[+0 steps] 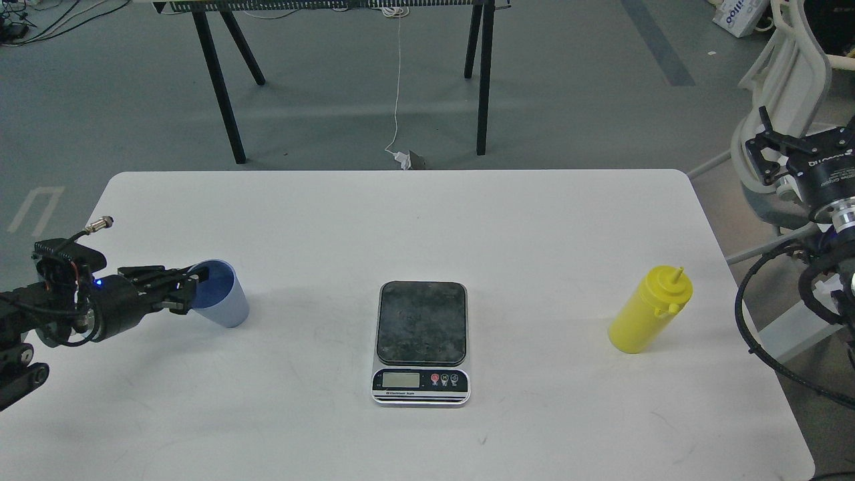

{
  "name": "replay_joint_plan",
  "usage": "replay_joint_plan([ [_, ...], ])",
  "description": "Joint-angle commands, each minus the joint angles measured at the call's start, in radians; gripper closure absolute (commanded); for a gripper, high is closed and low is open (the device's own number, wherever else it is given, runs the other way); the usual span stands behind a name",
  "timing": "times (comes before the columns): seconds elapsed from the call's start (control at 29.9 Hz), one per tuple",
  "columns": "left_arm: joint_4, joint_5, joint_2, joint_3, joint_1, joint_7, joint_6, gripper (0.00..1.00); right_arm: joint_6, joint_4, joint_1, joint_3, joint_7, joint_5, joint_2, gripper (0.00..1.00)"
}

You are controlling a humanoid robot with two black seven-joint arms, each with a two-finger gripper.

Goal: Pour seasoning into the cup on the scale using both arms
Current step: 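Lift the blue cup with the left gripper and carry it over the scale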

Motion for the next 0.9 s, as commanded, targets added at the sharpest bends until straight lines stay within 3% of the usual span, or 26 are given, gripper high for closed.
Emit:
replay_joint_plan([
  [0.0, -0.066, 0.001, 0.013, 0.001, -0.072, 0.000, -0.012, 0.96, 0.000, 0.011, -0.016, 0.018, 0.000, -0.001, -0.006, 0.01],
  [0.1, -0.141, 0.005, 0.042, 0.001, -0.150, 0.000, -0.054, 0.96, 0.000, 0.012, -0.028, 0.034, 0.000, -0.001, -0.008, 0.01],
  [0.27, -0.315, 0.001, 0.028, -0.005, -0.348, 0.000, -0.286, 0.96, 0.000, 0.031, -0.067, 0.061, 0.000, 0.000, -0.024, 0.01],
  [0.37, -0.359, 0.008, -0.087, -0.002, -0.416, 0.000, -0.375, 0.97, 0.000, 0.058, -0.117, 0.093, -0.001, 0.000, -0.031, 0.01],
  [0.5, -0.356, 0.051, -0.234, 0.007, -0.443, 0.059, -0.417, 0.97, 0.000, 0.066, -0.150, 0.113, -0.001, 0.000, -0.064, 0.01],
  [0.7, -0.338, 0.263, -0.378, 0.053, -0.450, 0.065, -0.461, 0.96, 0.000, 0.060, -0.166, 0.136, -0.001, 0.000, -0.107, 0.01],
  [0.87, -0.277, 0.298, -0.405, 0.113, -0.451, 0.067, -0.466, 0.95, 0.000, 0.062, -0.168, 0.147, -0.001, 0.000, -0.112, 0.01],
])
